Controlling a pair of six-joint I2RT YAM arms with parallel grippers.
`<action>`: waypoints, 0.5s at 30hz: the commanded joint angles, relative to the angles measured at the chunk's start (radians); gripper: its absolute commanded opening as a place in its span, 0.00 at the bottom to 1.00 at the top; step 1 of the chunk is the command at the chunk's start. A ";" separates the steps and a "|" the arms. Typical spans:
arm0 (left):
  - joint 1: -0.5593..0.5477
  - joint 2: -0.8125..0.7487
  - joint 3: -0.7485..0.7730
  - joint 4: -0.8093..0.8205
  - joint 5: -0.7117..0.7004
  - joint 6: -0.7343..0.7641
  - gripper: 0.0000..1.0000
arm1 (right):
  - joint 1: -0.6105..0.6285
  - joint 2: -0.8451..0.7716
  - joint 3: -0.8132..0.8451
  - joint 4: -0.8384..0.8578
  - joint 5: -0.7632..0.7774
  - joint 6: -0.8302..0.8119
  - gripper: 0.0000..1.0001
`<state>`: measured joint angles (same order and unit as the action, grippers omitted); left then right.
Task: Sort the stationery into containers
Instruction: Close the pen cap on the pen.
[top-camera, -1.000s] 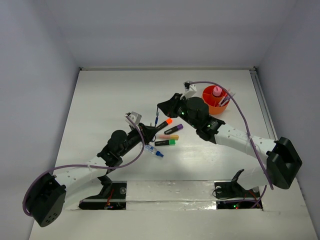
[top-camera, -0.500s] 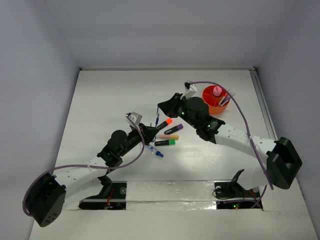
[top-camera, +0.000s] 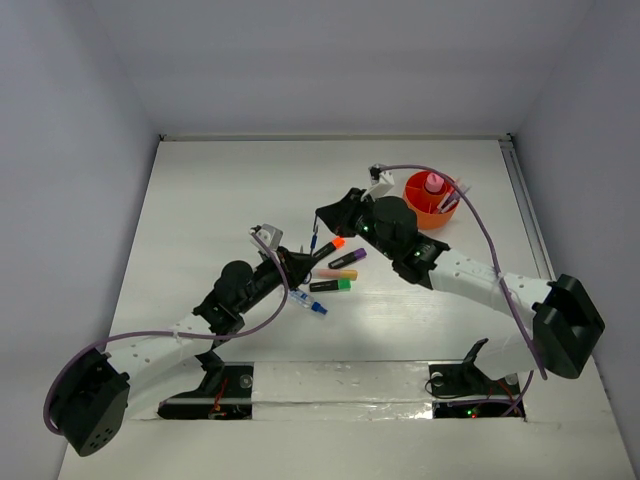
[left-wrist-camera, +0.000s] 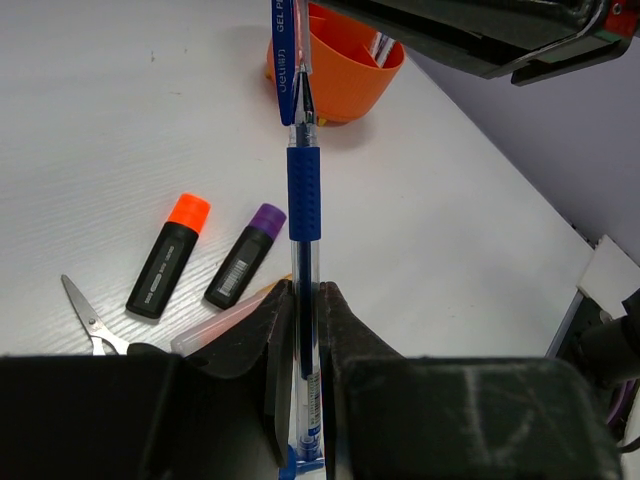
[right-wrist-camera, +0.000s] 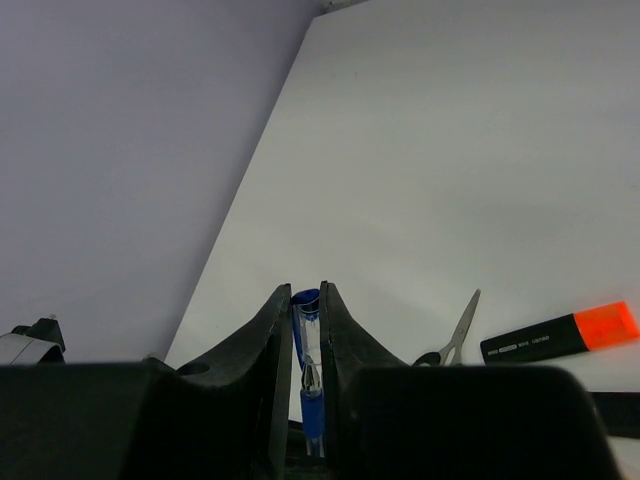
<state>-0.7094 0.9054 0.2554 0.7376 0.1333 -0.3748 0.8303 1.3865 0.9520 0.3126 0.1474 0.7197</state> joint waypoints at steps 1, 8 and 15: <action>0.005 -0.008 0.027 0.060 -0.012 -0.006 0.00 | 0.024 -0.017 -0.015 0.043 0.003 0.004 0.00; 0.005 -0.017 0.024 0.059 -0.021 -0.012 0.00 | 0.067 -0.029 -0.030 0.072 0.073 -0.037 0.00; 0.014 -0.036 0.015 0.060 -0.038 -0.012 0.00 | 0.111 -0.015 -0.056 0.124 0.123 -0.032 0.00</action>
<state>-0.7048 0.9009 0.2554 0.7345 0.1192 -0.3794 0.9100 1.3827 0.9047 0.3683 0.2337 0.7029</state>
